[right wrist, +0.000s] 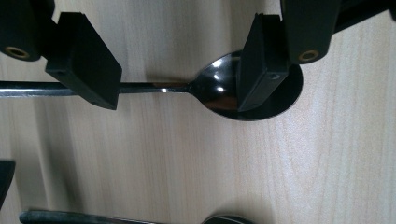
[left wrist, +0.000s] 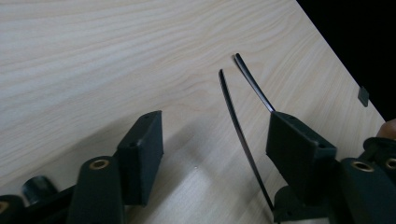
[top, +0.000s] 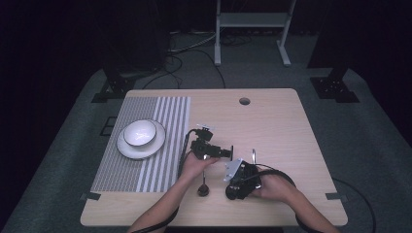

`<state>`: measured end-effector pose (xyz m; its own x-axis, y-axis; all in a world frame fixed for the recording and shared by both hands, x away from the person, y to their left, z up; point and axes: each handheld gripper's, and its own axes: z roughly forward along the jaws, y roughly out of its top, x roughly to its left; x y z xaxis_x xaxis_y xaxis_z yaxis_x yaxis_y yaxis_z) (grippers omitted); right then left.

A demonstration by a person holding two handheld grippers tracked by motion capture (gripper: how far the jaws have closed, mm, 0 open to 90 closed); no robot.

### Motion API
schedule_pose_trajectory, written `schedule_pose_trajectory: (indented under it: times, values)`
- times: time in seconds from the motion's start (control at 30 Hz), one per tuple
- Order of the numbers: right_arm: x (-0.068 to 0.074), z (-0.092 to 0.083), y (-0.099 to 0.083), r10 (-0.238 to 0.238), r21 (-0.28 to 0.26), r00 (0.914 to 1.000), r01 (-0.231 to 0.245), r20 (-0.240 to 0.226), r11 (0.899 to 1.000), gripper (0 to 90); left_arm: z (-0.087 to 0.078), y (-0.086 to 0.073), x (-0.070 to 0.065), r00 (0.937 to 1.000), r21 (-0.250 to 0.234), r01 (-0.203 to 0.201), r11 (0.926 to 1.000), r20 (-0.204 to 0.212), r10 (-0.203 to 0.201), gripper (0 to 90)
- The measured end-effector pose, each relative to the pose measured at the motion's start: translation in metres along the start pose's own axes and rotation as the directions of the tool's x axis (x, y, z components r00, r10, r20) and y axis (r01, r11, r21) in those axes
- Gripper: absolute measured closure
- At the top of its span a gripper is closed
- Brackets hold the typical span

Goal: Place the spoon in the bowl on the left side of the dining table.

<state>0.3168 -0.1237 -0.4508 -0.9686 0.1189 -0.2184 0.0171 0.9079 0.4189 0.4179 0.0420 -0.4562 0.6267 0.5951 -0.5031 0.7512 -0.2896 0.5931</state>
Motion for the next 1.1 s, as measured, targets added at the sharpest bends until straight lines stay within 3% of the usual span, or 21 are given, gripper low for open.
schedule_pose_trajectory:
  times: [0.13,0.23,0.33,0.37,0.47,0.57,0.6,0.73,0.83,0.97,1.0,1.1]
  values:
    - [0.000,0.000,0.000,-0.014,-0.003,0.9999,0.014,0.004,1.000,30.4,0.009,0.002,-0.002,0.9997,0.029,-0.006,0.9995,0.023,0.006,47.4]
    - [0.001,0.000,0.000,-0.017,-0.003,0.9998,0.017,0.005,1.000,30.5,0.012,0.003,-0.003,0.9994,0.034,-0.004,0.9994,0.034,0.003,49.6]
    - [0.001,0.000,-0.001,-0.012,-0.007,0.9999,0.013,0.006,1.000,30.6,0.016,0.003,-0.005,0.9994,0.043,-0.023,0.9988,0.028,0.021,62.4]
    - [0.001,-0.001,0.000,-0.014,-0.006,0.9999,0.014,0.007,1.000,30.6,0.017,0.003,-0.005,0.9992,0.048,-0.027,0.9985,0.029,0.026,62.4]
    - [0.002,-0.001,-0.001,-0.021,-0.007,0.9997,0.021,0.010,1.000,31.2,0.020,0.002,-0.005,0.9982,0.048,-0.038,0.9981,0.049,0.035,76.0]
    - [0.002,-0.001,-0.001,-0.027,-0.013,0.9996,0.027,0.010,1.000,31.6,0.020,0.002,-0.004,0.9972,0.039,-0.034,0.9987,0.068,0.031,78.9]
    - [0.002,-0.001,-0.002,-0.021,-0.020,0.9997,0.021,0.012,1.000,31.7,0.019,0.002,-0.004,0.9956,0.023,-0.014,0.9996,0.093,0.012,79.9]
    - [0.003,-0.001,-0.004,-0.011,-0.027,0.9998,0.012,0.019,1.000,31.7,0.017,0.000,-0.003,0.9949,0.005,-0.007,1.0000,0.100,0.006,81.2]
    - [0.002,-0.003,-0.006,-0.009,-0.014,0.9993,0.010,0.035,1.000,32.0,0.013,0.000,-0.002,0.9908,-0.026,0.014,0.9996,0.135,-0.010,83.3]
    - [-0.002,-0.010,-0.019,0.048,-0.043,0.9982,-0.047,0.034,0.998,31.1,0.005,0.004,-0.012,0.9829,-0.064,0.016,0.9978,0.184,-0.004,87.9]
    - [-0.004,-0.016,-0.026,0.084,-0.065,0.9959,-0.082,0.032,0.995,30.4,0.000,0.007,-0.018,0.9814,-0.078,-0.006,0.9970,0.191,0.020,89.3]
    - [-0.007,-0.020,-0.033,0.121,-0.087,0.9922,-0.118,0.028,0.989,29.6,-0.004,0.010,-0.024,0.9800,-0.090,-0.027,0.9956,0.194,0.044,89.5]
